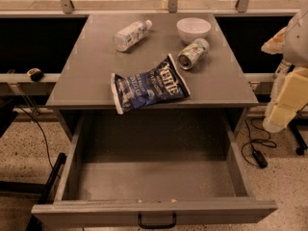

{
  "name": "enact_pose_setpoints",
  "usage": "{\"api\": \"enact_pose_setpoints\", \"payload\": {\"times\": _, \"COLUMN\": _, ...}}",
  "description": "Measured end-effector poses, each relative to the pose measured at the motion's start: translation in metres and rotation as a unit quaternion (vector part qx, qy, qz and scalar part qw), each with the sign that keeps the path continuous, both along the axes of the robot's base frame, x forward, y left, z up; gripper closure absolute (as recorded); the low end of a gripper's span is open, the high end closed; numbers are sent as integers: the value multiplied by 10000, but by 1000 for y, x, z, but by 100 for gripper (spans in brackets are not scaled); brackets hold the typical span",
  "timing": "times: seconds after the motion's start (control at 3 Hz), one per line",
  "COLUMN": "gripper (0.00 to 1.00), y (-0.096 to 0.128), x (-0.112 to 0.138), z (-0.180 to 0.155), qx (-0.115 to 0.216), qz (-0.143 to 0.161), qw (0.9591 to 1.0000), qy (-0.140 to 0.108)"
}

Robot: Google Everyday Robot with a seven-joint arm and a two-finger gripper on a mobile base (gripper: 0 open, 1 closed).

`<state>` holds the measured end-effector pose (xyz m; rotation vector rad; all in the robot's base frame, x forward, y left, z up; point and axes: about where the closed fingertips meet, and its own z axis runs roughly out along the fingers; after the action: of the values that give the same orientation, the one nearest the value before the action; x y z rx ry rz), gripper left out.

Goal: Place blue chip bag into top drawer

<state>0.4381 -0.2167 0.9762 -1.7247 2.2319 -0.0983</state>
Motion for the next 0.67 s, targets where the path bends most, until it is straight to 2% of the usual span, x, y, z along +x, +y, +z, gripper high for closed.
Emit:
{"api": "enact_pose_setpoints", "payload": {"times": 0.33, "gripper": 0, "y": 0, "x": 0, "z": 0, "qx": 0, "qz": 0, "qw": 10000, "qy": 0}}
{"api": "enact_pose_setpoints", "payload": {"times": 0.67, "gripper": 0, "y": 22, "x": 26, "z": -6, "qx": -221, "qz": 258, "qw": 9992, "qy": -205}}
